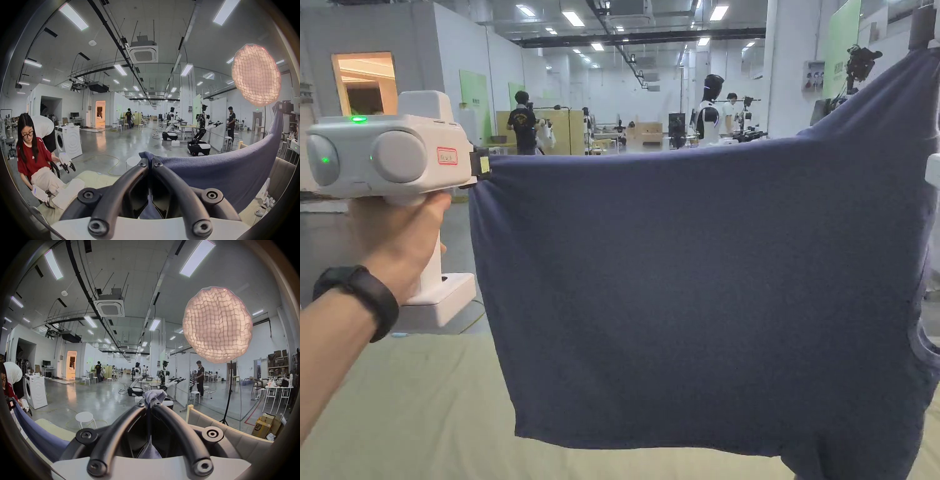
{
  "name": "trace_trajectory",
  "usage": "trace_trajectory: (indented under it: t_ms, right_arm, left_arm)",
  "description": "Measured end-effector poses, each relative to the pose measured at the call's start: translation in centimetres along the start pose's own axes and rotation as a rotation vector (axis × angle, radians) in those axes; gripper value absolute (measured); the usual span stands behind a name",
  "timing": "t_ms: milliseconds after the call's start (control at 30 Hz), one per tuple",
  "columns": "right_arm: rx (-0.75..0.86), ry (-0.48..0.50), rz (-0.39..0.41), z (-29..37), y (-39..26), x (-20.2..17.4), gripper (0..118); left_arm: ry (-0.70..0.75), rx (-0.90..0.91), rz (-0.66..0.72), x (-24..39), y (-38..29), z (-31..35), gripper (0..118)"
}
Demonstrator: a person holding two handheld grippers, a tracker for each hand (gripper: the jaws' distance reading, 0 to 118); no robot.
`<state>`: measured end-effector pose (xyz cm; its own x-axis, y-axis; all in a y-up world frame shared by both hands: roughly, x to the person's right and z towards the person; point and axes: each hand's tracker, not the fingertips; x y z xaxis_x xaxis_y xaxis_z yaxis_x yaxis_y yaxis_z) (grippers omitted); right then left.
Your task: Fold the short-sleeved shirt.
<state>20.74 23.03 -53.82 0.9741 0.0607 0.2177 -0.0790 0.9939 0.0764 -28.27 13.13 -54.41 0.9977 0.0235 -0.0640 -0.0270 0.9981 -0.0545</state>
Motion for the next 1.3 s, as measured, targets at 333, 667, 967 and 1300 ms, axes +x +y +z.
trace_trajectory:
  t_ms: [333,667,967,1300]
  right_arm:
    - [-0.242,0.058,-0.043,-0.2,-13.6,1.5,0]
    - [-0.262,0.193,-0.104,15.8,-20.6,7.0,0]
    - [-0.419,0.171,-0.225,36.0,-33.7,11.9,0]
    - [-0.693,0.113,-0.239,45.9,-42.9,12.8,0]
  left_arm:
    - [-0.022,-0.243,0.049,0.2,-14.1,1.3,0]
    - [-0.116,-0.279,0.086,-2.9,-21.6,15.4,0]
    - [-0.153,-0.402,0.187,-5.3,-35.5,32.9,0]
    - [-0.134,-0.657,0.192,-6.6,-44.4,40.3,3]
